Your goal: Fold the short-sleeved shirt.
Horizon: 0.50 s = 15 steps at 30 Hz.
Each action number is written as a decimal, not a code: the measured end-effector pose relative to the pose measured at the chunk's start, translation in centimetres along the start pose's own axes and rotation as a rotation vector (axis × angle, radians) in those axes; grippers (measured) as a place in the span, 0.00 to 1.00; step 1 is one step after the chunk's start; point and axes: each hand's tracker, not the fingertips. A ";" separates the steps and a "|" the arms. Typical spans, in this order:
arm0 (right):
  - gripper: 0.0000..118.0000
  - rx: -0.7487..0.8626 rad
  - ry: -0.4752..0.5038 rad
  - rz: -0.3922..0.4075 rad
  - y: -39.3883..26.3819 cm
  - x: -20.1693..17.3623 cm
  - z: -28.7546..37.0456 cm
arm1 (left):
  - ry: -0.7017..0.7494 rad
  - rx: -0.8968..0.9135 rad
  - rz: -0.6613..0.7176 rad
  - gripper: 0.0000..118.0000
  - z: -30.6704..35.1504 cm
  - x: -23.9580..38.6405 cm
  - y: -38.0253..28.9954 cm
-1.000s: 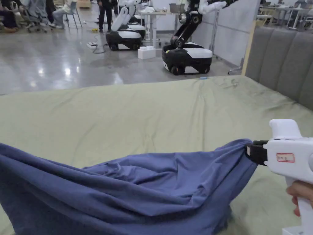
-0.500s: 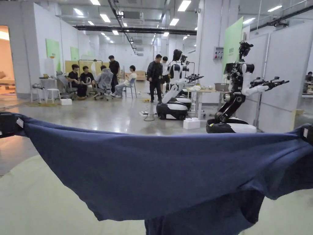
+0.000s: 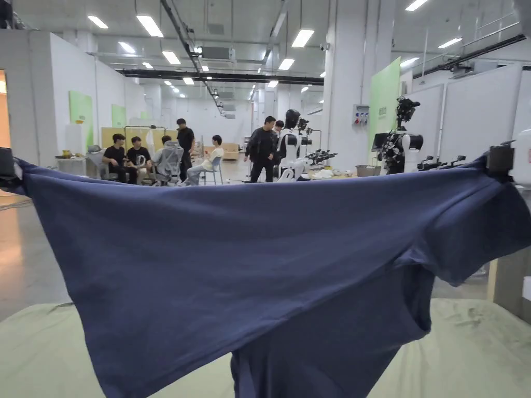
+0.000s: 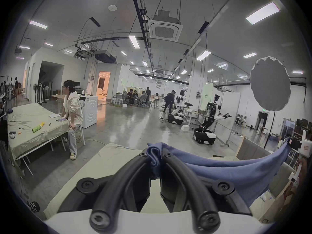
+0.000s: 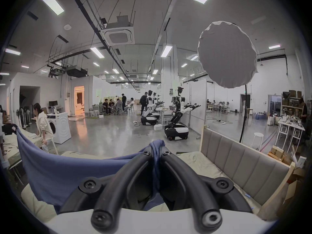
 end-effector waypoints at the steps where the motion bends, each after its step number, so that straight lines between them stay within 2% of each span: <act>1: 0.05 0.003 -0.008 0.004 0.3 -0.4 -1.5 | 0.001 -0.002 0.012 0.07 -1.4 0.1 0.5; 3: 0.05 0.007 -0.014 -0.004 0.8 -0.8 -4.2 | 0.017 -0.005 0.019 0.07 -3.9 0.5 1.2; 5: 0.05 0.017 -0.021 -0.018 1.3 -1.3 -6.8 | 0.041 0.053 -0.050 0.07 -6.5 1.0 2.0; 8: 0.05 0.047 -0.045 0.009 1.0 -2.3 -10.1 | 0.078 0.082 -0.116 0.07 -9.9 1.8 2.1; 11: 0.05 0.043 -0.068 0.039 -0.6 -3.2 -13.8 | 0.076 0.084 -0.123 0.07 -13.7 2.3 0.4; 15: 0.05 -0.014 -0.031 -0.005 -5.3 -3.0 -17.9 | 0.101 0.051 -0.151 0.07 -18.9 2.2 -4.6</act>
